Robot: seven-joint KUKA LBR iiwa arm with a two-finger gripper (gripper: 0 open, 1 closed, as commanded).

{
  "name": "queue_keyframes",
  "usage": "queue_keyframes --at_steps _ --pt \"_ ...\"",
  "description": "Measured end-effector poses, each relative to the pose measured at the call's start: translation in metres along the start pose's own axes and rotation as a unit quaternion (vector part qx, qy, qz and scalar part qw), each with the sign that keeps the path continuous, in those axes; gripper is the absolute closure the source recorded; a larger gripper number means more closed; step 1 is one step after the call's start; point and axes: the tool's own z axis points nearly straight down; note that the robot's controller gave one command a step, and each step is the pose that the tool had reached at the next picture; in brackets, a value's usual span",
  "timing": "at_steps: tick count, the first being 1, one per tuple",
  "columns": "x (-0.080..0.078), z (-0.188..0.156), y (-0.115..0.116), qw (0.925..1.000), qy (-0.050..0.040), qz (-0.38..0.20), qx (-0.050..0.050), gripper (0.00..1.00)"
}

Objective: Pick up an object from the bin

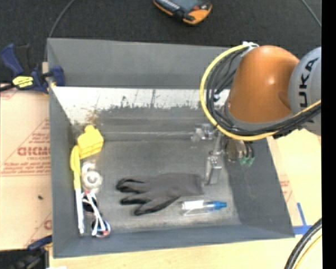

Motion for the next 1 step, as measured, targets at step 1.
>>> queue_keyframes --at_steps 1 --pt "-0.0014 -0.0046 -0.0001 1.0000 -0.0042 0.000 0.000 0.00"
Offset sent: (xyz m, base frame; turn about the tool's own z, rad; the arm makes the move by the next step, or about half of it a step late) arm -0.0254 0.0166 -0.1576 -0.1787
